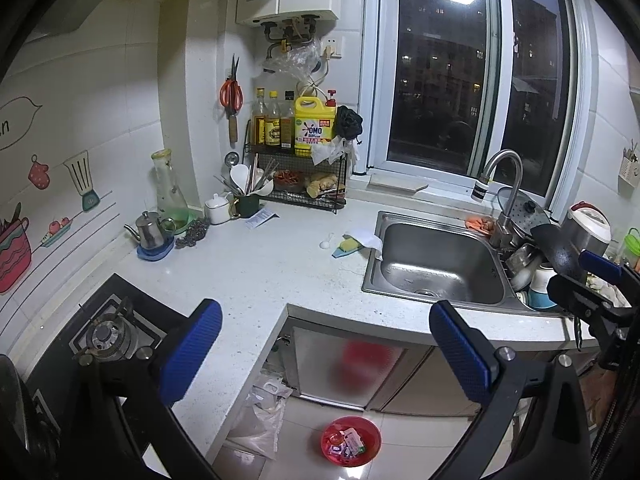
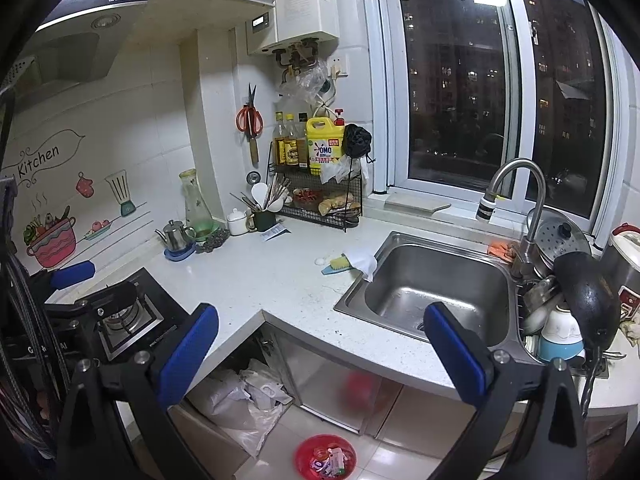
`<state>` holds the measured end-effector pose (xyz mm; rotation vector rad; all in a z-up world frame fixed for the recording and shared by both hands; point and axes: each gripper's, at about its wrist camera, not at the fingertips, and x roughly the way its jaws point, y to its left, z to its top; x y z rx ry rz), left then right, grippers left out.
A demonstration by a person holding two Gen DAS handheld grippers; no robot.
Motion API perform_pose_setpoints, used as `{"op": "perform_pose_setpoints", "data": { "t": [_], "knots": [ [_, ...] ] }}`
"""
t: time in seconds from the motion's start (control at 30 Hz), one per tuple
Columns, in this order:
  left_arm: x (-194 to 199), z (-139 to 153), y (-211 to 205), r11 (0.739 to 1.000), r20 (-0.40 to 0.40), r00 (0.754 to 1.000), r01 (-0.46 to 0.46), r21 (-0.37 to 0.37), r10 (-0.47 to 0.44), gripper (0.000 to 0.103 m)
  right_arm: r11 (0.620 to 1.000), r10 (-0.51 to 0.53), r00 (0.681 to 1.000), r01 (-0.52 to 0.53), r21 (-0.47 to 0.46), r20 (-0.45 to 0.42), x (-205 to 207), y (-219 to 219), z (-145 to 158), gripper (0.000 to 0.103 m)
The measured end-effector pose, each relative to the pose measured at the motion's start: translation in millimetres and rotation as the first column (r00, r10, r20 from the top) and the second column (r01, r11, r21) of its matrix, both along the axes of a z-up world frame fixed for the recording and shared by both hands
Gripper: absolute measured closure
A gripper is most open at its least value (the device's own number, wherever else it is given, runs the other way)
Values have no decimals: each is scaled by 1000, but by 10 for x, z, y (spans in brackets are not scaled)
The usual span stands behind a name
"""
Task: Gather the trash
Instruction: 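Raise both tools from the bin toward the counter beside the sink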
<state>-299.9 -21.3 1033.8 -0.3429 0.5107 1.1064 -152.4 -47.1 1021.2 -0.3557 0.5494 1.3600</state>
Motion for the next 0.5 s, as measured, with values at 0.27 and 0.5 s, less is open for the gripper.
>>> {"op": "perform_pose_setpoints", "data": {
  "t": [0.27, 0.5],
  "knots": [
    [122, -44, 53, 1000, -7, 1000, -7, 1, 7, 0, 1000, -1, 1000, 1, -2, -2, 38, 35, -17, 0],
    [233, -197, 179, 999, -11, 1000, -24, -42, 24, 0, 999, 4, 1000, -4, -32, -13, 153, 134, -115, 0]
  ]
}}
